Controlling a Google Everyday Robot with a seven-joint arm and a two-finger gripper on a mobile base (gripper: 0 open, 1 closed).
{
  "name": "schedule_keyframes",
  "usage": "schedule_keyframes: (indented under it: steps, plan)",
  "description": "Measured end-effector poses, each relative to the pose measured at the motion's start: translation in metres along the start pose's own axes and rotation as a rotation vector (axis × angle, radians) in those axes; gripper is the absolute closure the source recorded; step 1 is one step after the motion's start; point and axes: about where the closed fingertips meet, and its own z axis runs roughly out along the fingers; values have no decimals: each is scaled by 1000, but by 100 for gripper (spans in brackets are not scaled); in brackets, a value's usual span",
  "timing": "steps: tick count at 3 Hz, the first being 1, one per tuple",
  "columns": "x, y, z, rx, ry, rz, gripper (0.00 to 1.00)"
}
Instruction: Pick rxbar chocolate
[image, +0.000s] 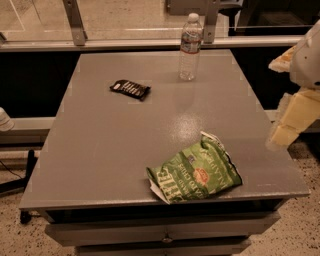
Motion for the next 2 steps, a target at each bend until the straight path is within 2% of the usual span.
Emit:
schedule_keyframes:
  steps: [1, 2]
  plan:
    - [-20, -3, 34, -15, -113, 41, 0]
    - [-53, -20, 66, -27, -259, 78, 0]
